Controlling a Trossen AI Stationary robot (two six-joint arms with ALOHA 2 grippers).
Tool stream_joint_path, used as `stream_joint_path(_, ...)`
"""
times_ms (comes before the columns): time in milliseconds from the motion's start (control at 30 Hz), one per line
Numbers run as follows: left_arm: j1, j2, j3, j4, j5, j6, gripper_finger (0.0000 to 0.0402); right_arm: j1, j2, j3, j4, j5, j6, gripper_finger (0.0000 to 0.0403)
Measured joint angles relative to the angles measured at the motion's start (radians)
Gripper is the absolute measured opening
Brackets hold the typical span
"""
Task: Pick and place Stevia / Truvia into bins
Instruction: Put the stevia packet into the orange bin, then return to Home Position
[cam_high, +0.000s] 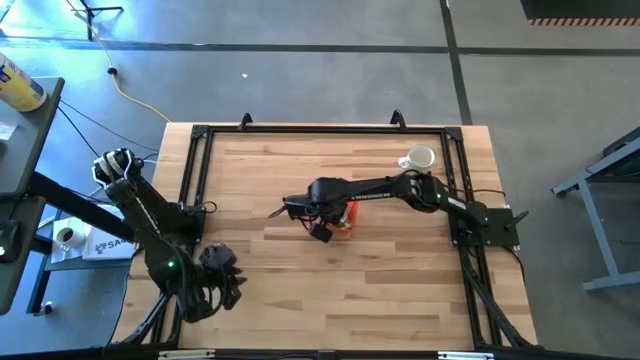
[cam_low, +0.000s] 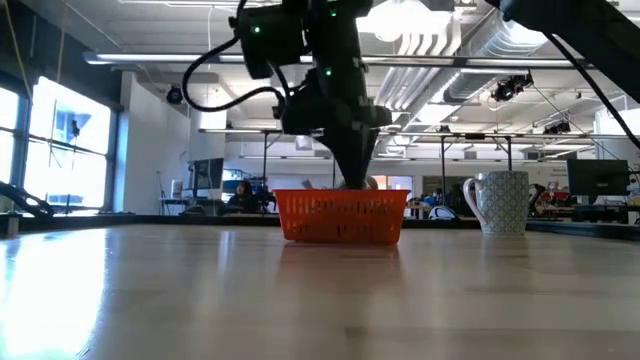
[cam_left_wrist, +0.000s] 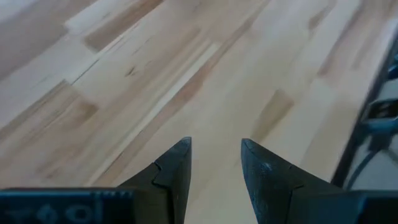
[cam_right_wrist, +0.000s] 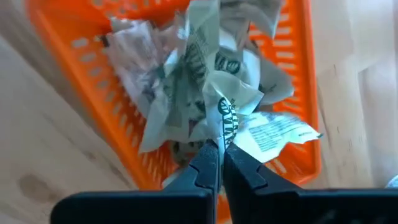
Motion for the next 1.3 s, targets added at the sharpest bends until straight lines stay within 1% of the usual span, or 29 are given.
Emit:
stream_joint_path(67,0.002,0.000,0.000,0.025,-0.033,0.000,0.0172,0.005,-0.021,-0.008,0.010,0.019,0.001,0.0009)
stream_joint_path(133,0.002,0.000,0.000,0.024,-0.039,0.000,0.0172,0.015,-0.045,-0.005,0.007,0.078,0.008,0.0010)
stream_joint_path(167,0.002,0.000,0.000,0.024,-0.040,0.001,0.0172,0.020,-0.057,-0.004,0.006,0.089,0.008,0.0014)
stream_joint_path(233,0.002,0.000,0.000,0.017,-0.040,0.001,0.0172,0.024,-0.086,-0.003,0.010,0.064,0.017,0.0030)
stream_joint_path(300,0.002,0.000,0.000,0.001,-0.040,0.001,0.0172,0.030,-0.110,-0.002,0.008,0.051,0.040,0.0058)
stream_joint_path(500,0.003,0.000,0.000,-0.023,-0.040,0.001,0.0172,0.056,-0.161,-0.002,-0.004,0.083,0.057,0.0174)
stream_joint_path(600,0.003,0.000,0.000,-0.020,-0.037,0.000,0.0172,0.074,-0.187,-0.002,-0.033,0.110,0.056,0.0221)
stream_joint_path(667,0.003,-0.001,0.000,-0.015,-0.030,0.000,0.0172,0.098,-0.219,-0.002,-0.048,0.123,0.060,0.0242)
stream_joint_path(733,0.003,-0.001,0.000,-0.009,-0.028,0.017,0.0172,0.131,-0.260,-0.002,-0.050,0.102,0.076,0.0252)
stream_joint_path(833,0.021,-0.009,0.000,0.028,-0.022,0.114,0.0172,0.186,-0.322,-0.001,-0.048,0.068,0.198,0.0252)
stream_joint_path(900,0.073,-0.028,0.000,0.080,0.020,0.242,0.0172,0.235,-0.359,-0.001,-0.037,0.082,0.315,0.0249)
stream_joint_path(933,0.108,-0.039,0.000,0.112,0.044,0.326,0.0172,0.264,-0.375,-0.001,-0.027,0.110,0.380,0.0247)
stream_joint_path(967,0.153,-0.052,0.000,0.153,0.069,0.415,0.0172,0.294,-0.385,-0.002,-0.011,0.137,0.438,0.0245)
stream_joint_path(1033,0.260,-0.070,0.000,0.253,0.149,0.612,0.0172,0.360,-0.398,-0.019,0.020,0.189,0.545,0.0244)
stream_joint_path(1100,0.382,-0.082,0.000,0.358,0.267,0.778,0.0172,0.419,-0.398,-0.071,0.068,0.229,0.638,0.0243)
stream_joint_path(1167,0.503,-0.088,0.000,0.477,0.410,0.906,0.0172,0.468,-0.394,-0.152,0.142,0.246,0.734,0.0243)
stream_joint_path(1233,0.599,-0.090,0.000,0.559,0.562,0.981,0.0172,0.496,-0.392,-0.243,0.264,0.256,0.801,0.0243)
stream_joint_path(1300,0.680,-0.103,0.000,0.589,0.693,1.014,0.0172,0.501,-0.397,-0.312,0.429,0.269,0.824,0.0243)
